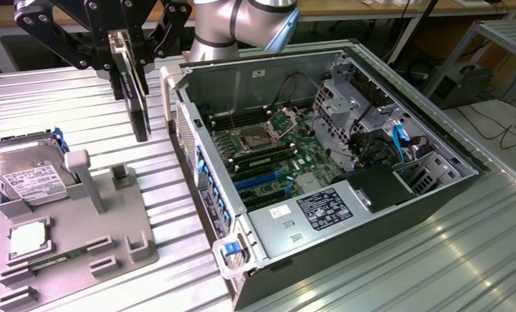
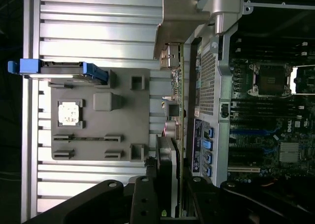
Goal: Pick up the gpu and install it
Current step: 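Pick up the gpu and move the gpu toward the slot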
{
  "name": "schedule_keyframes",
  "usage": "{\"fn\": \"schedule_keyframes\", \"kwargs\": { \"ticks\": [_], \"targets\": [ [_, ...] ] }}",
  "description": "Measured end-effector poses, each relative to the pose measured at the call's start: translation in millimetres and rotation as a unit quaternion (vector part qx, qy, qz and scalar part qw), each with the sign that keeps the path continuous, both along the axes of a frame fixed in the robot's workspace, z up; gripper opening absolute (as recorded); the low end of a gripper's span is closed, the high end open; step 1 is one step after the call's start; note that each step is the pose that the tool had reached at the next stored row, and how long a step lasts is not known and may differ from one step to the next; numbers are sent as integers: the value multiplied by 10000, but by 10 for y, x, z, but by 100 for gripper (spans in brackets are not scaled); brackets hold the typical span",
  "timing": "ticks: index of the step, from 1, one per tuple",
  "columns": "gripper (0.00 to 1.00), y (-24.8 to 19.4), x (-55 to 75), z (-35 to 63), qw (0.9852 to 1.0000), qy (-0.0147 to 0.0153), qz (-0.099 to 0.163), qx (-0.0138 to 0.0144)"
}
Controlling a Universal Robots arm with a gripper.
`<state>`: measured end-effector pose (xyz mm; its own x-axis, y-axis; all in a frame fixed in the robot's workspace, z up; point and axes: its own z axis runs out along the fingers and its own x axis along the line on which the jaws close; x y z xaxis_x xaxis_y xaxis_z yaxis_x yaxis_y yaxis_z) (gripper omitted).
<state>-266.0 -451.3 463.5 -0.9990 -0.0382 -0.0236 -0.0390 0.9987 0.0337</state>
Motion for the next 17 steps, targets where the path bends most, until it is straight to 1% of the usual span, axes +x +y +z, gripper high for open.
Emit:
{"fn": "schedule_keyframes", "kwargs": {
  "ticks": [17],
  "targets": [
    [28,0,125,0,10000,0,0,0]
  ]
}}
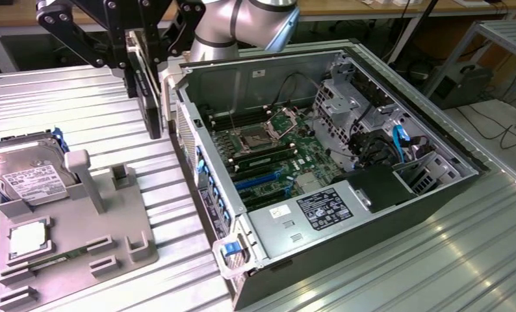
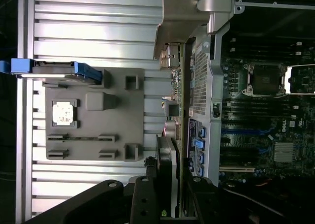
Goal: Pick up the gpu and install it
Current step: 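Pick up the gpu and move the gpu toward the slot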
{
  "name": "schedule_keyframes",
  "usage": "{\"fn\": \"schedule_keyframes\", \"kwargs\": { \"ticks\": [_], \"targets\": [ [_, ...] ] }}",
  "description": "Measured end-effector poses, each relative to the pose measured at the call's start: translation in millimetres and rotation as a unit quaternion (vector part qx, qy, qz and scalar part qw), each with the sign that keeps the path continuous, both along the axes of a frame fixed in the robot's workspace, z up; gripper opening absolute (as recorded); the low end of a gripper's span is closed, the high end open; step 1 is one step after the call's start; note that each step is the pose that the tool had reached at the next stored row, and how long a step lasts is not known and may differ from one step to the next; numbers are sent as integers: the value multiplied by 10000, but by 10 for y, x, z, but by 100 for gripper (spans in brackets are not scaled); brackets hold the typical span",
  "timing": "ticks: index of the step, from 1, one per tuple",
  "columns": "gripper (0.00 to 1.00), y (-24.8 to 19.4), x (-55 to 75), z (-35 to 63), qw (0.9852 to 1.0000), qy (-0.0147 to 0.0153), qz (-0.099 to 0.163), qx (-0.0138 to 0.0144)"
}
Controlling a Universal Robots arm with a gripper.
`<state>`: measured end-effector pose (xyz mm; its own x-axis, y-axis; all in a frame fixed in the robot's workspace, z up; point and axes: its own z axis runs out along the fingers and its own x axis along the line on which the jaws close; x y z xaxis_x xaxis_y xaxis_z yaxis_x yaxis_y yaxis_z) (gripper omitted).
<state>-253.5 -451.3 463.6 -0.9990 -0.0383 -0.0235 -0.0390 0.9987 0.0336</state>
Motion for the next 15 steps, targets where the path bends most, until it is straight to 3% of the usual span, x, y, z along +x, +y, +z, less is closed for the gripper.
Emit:
{"fn": "schedule_keyframes", "kwargs": {
  "ticks": [15],
  "targets": [
    [28,0,101,0,10000,0,1,0]
  ]
}}
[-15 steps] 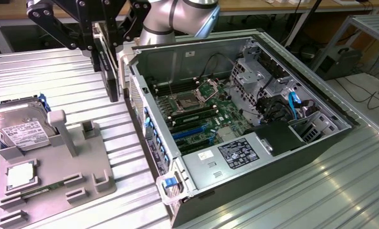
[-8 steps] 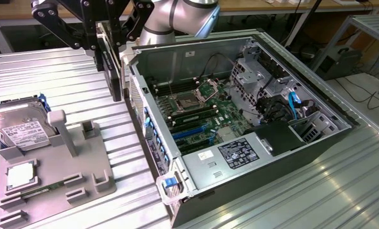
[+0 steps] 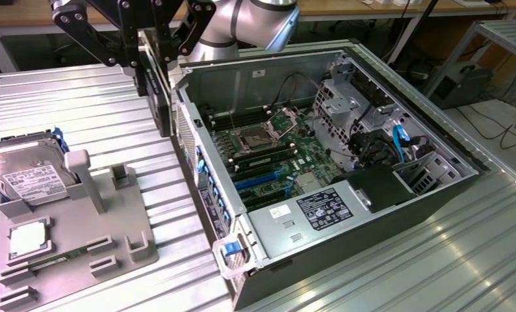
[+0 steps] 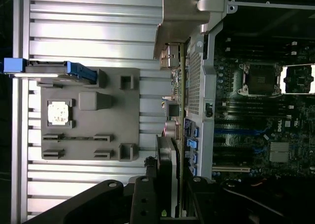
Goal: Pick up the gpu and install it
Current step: 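Pick up the gpu and move the gpu toward the slot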
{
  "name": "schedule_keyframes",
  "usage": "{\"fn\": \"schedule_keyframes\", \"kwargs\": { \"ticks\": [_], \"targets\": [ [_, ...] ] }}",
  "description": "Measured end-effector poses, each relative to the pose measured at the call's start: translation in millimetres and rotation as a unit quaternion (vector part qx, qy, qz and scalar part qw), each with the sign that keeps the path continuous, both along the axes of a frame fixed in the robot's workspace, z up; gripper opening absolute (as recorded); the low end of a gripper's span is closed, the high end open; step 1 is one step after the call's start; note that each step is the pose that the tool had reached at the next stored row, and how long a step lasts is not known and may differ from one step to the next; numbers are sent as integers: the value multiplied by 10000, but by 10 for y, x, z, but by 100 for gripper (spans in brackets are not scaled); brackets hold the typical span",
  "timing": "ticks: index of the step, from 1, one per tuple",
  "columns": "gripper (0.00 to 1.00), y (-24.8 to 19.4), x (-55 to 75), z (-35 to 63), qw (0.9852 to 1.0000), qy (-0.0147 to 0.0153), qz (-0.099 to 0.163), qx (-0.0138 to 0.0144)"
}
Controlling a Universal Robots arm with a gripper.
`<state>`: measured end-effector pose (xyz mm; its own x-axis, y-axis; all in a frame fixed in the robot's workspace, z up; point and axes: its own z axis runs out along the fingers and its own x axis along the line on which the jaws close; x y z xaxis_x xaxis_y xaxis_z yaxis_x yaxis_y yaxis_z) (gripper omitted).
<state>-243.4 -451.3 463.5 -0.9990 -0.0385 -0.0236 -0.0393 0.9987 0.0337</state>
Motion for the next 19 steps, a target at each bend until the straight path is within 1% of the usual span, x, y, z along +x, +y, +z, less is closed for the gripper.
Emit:
{"fn": "schedule_keyframes", "kwargs": {
  "ticks": [15,19],
  "targets": [
    [28,0,104,0,10000,0,1,0],
    [28,0,150,0,10000,0,2,0]
  ]
}}
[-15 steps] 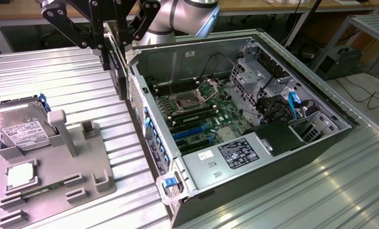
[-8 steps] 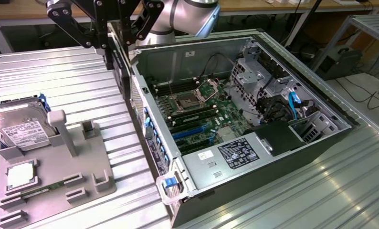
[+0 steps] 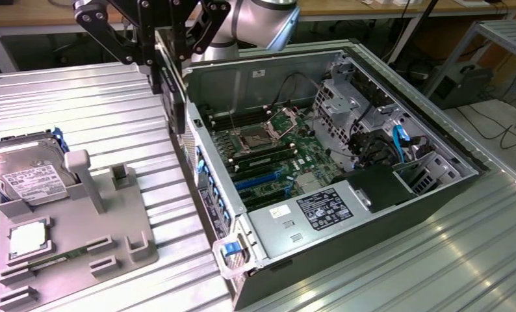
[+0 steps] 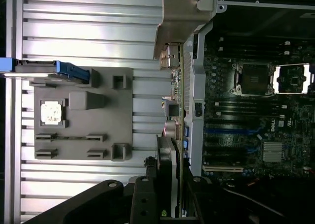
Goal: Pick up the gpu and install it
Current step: 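Pick up the gpu and move the gpu toward the slot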
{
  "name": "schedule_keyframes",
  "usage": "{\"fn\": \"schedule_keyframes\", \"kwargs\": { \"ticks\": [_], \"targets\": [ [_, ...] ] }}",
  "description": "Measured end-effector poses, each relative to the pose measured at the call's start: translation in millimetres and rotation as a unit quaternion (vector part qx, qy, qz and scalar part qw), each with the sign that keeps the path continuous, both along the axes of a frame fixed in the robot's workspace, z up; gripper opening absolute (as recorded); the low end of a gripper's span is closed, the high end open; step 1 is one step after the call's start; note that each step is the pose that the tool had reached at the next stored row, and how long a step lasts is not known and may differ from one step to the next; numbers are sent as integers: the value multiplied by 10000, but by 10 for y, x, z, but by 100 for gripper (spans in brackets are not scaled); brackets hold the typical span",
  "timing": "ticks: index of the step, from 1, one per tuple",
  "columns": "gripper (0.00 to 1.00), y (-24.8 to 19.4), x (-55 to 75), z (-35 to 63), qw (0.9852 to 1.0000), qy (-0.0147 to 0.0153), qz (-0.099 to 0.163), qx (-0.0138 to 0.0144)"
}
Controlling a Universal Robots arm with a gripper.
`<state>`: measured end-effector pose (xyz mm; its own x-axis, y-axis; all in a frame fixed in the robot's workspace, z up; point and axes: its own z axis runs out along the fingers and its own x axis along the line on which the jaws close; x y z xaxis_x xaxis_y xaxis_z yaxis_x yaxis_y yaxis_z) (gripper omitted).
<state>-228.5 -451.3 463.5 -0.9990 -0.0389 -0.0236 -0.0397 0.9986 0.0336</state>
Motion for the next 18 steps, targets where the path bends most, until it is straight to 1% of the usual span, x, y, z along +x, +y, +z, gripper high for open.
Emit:
{"fn": "schedule_keyframes", "kwargs": {
  "ticks": [18],
  "targets": [
    [28,0,144,0,10000,0,3,0]
  ]
}}
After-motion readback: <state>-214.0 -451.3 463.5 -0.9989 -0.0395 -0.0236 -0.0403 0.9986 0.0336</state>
